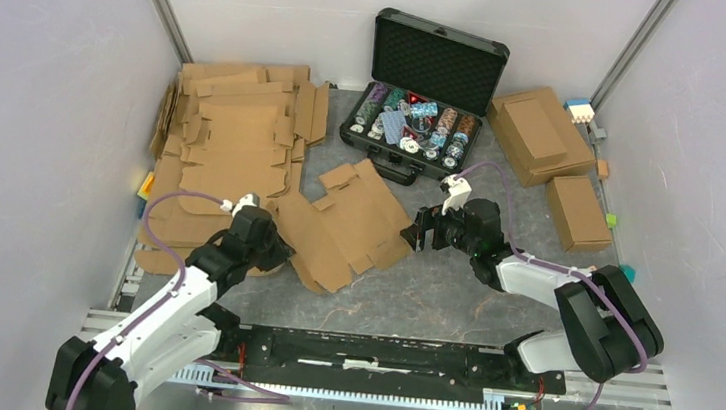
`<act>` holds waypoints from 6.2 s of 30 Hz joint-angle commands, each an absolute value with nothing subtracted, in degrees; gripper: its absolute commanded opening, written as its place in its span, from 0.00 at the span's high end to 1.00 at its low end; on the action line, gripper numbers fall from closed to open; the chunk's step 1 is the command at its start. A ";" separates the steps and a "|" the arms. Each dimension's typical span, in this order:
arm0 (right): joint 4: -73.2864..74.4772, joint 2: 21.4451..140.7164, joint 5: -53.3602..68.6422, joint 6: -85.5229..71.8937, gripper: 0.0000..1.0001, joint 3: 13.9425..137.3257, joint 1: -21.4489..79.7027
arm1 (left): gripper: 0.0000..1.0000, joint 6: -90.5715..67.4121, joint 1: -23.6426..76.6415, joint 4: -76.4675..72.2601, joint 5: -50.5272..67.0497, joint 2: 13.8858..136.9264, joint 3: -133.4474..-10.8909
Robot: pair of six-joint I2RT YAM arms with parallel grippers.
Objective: Fold the paper box
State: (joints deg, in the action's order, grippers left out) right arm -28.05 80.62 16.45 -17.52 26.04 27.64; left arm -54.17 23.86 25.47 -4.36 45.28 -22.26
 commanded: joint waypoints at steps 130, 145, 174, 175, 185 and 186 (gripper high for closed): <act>-51.28 67.50 30.33 -20.48 0.98 14.32 20.13 | 0.05 -29.88 37.35 12.25 -18.73 34.12 -21.36; -49.75 67.86 29.21 -20.06 0.98 14.70 20.16 | 0.00 -30.17 22.58 -5.29 -1.27 45.38 -18.33; -48.14 68.33 27.28 -17.79 0.71 15.45 23.03 | 0.89 -26.26 24.36 -23.95 26.06 49.04 -15.31; -47.09 68.51 26.73 -17.14 0.67 15.84 23.72 | 0.91 -25.73 24.77 -23.22 25.01 47.76 -15.22; -38.21 74.23 23.29 -13.87 0.25 20.08 27.31 | 0.98 -22.81 27.00 -20.20 17.20 34.68 -12.17; -37.47 74.65 23.14 -13.45 0.21 20.46 27.77 | 0.98 -22.70 27.12 -20.20 17.45 34.70 -12.26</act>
State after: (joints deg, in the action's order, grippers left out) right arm -41.04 73.01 24.84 -15.84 17.65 26.63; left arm -25.82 26.63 -19.79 20.08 35.77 -12.71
